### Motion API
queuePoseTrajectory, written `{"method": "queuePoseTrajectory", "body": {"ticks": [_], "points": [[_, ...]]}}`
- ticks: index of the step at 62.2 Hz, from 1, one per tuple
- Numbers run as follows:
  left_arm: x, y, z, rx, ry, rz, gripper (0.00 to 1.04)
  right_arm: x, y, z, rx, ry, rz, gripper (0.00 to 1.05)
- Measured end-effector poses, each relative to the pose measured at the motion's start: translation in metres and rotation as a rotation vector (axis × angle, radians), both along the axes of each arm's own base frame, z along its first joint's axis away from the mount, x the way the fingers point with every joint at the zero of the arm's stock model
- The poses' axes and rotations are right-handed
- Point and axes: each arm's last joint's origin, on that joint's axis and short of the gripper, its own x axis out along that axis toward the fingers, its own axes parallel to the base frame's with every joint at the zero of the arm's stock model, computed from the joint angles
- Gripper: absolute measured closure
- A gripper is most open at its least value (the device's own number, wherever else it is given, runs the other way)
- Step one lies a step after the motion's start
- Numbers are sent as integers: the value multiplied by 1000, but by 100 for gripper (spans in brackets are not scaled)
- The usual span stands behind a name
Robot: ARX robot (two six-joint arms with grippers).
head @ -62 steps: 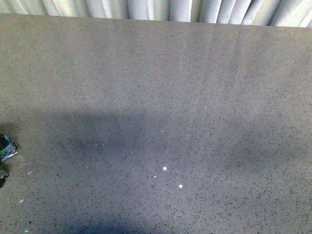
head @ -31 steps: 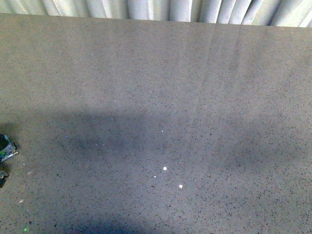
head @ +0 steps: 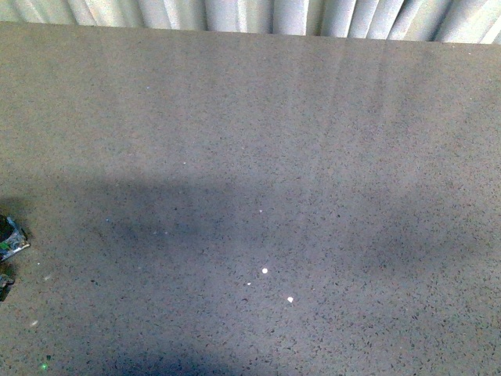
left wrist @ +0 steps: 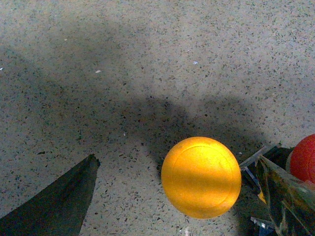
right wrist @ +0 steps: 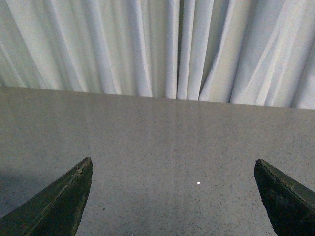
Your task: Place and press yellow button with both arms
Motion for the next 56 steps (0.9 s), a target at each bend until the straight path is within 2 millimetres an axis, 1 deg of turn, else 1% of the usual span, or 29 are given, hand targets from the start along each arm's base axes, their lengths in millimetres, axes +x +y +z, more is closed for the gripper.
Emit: {"method": "queuePoseTrajectory", "body": {"ticks": [10, 15, 17, 21, 23, 25, 26, 31, 37, 56], "points": [[1, 0, 0, 1, -3, -1, 19, 0, 0, 0, 0, 0, 0, 9], [1, 0, -1, 2, 0, 0, 29, 0, 0, 0, 0, 0, 0, 9], [1, 0, -1, 2, 1, -1, 35, 0, 0, 0, 0, 0, 0, 9], [2, 0, -1, 2, 0, -1, 44, 0, 0, 0, 0, 0, 0, 9], [2, 0, -1, 2, -1, -1, 52, 0, 0, 0, 0, 0, 0, 9], [2, 0, -1, 2, -2, -1, 55, 0, 0, 0, 0, 0, 0, 9], [2, -1, -1, 2, -2, -2, 59, 0, 0, 0, 0, 0, 0, 9], [2, -1, -1, 4, -4, -2, 68, 0, 0, 0, 0, 0, 0, 9], [3, -1, -1, 5, -8, -6, 71, 0, 0, 0, 0, 0, 0, 9], [3, -4, 0, 7, -17, -18, 71, 0, 0, 0, 0, 0, 0, 9]]}}
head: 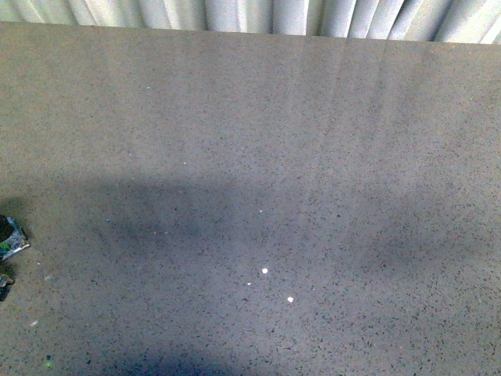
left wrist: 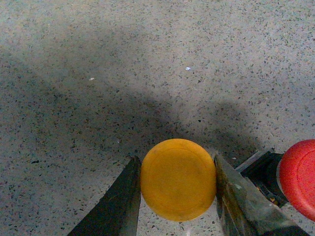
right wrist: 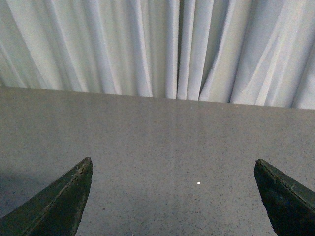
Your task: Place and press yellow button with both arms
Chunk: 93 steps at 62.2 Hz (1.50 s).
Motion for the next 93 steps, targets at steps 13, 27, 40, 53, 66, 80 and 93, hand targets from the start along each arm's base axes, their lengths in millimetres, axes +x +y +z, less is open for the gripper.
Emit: {"method": "queuePoseTrajectory", "body": {"ticks": [13, 27, 40, 53, 66, 80, 93], "points": [[-2, 4, 17, 21, -24, 0, 71, 0, 0, 0, 0, 0, 0, 9], [18, -9, 66, 75, -126, -60, 71, 0, 0, 0, 0, 0, 0, 9], [36, -69, 79, 74, -168, -217, 71, 0, 0, 0, 0, 0, 0, 9], [47, -144, 66, 54, -157, -388, 71, 0, 0, 0, 0, 0, 0, 9], [44, -204, 45, 26, -116, -526, 72, 0, 0, 0, 0, 0, 0, 9], [43, -228, 21, 25, -65, -566, 72, 0, 0, 0, 0, 0, 0, 9], [43, -233, 8, 23, -48, -554, 72, 0, 0, 0, 0, 0, 0, 9]]}}
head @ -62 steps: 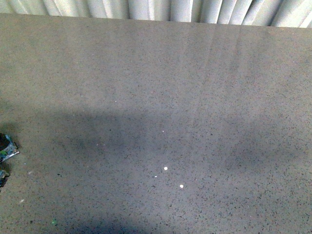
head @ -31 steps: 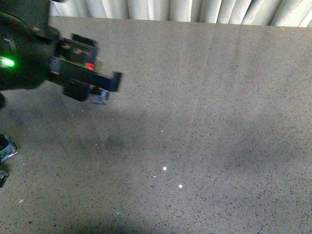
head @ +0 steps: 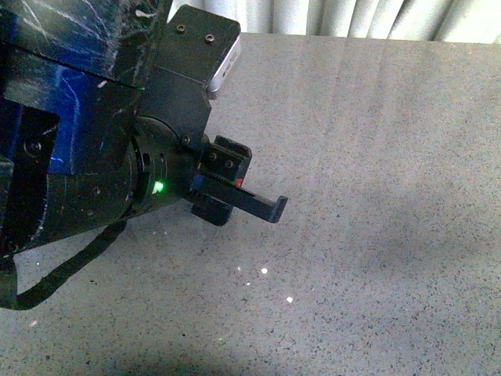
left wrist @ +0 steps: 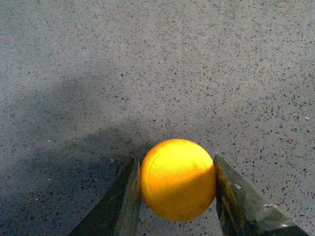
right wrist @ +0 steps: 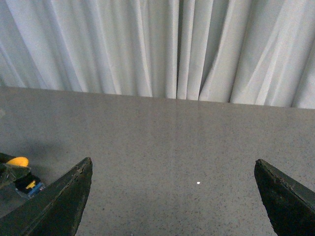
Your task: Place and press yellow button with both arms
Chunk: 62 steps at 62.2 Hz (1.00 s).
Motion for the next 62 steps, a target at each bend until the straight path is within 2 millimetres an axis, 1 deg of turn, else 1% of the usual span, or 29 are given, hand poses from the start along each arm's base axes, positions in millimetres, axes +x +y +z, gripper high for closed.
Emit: {"method": "queuePoseTrajectory", "body": {"ticks": [18, 21, 26, 28, 30, 33, 41, 44, 47, 51, 55, 60, 62], "points": [[-2, -4, -10, -12, 8, 10, 72, 0, 0, 0, 0, 0, 0, 9], [-4, -4, -11, -12, 10, 11, 69, 0, 0, 0, 0, 0, 0, 9], [-6, -5, -12, -12, 9, 8, 59, 0, 0, 0, 0, 0, 0, 9], [-7, -5, -13, -9, 10, 8, 52, 0, 0, 0, 0, 0, 0, 9], [-7, -5, -13, -8, 12, 7, 49, 0, 0, 0, 0, 0, 0, 9], [-9, -5, -14, -8, 14, 5, 40, 0, 0, 0, 0, 0, 0, 9], [-12, -4, -16, -1, 18, 7, 22, 0, 0, 0, 0, 0, 0, 9], [-15, -2, -15, -1, 18, 7, 13, 0, 0, 0, 0, 0, 0, 9], [-17, 0, -12, -4, 13, 11, 8, 0, 0, 0, 0, 0, 0, 9], [-22, 4, -5, -19, -2, 18, 10, 0, 0, 0, 0, 0, 0, 9], [-26, 12, 4, -42, -22, 32, 9, 0, 0, 0, 0, 0, 0, 9], [-32, 23, 16, -70, -43, 53, 9, 0, 0, 0, 0, 0, 0, 9], [-35, 31, 21, -85, -54, 66, 9, 0, 0, 0, 0, 0, 0, 9]]}}
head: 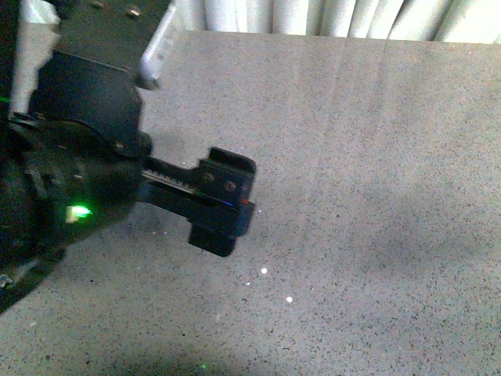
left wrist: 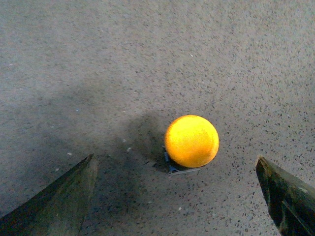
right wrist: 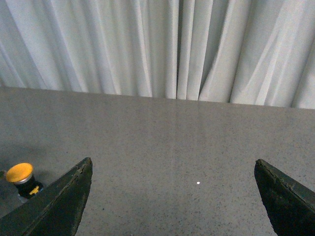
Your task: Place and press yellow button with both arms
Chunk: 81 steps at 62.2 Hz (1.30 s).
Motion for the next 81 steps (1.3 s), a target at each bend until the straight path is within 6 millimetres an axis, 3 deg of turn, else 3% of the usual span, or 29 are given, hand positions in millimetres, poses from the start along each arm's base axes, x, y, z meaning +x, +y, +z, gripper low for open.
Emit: {"method": "queuePoseTrajectory", "body": {"ticks": [19, 25, 29, 34, 43, 47, 49, 51, 55, 65, 81], "points": [[-25, 62, 51, -128, -110, 96, 10, 0, 0, 0, 0, 0, 0, 9], [-37, 88, 55, -126, -410, 322, 27, 0, 0, 0, 0, 0, 2, 9], [-51, 110, 57, -146, -512, 387, 39, 0, 0, 0, 0, 0, -1, 9], [-65, 126, 55, -149, -552, 408, 54, 0, 0, 0, 0, 0, -1, 9], [-77, 134, 49, -141, -551, 411, 79, 0, 0, 0, 0, 0, 1, 9], [-83, 137, 46, -139, -550, 408, 96, 0, 0, 0, 1, 3, 3, 9], [-86, 140, 46, -148, -549, 386, 104, 1, 0, 0, 23, 168, 51, 9], [-88, 144, 43, -143, -552, 386, 103, 3, 0, 2, 39, 336, 56, 9], [-92, 148, 39, -140, -566, 405, 103, 17, -1, 13, 46, 479, 55, 9], [-99, 149, 38, -138, -559, 408, 103, 65, 11, 42, -32, 455, 91, 9], [-109, 149, 41, -140, -570, 407, 103, 149, 82, 22, -137, 566, 285, 9]]}}
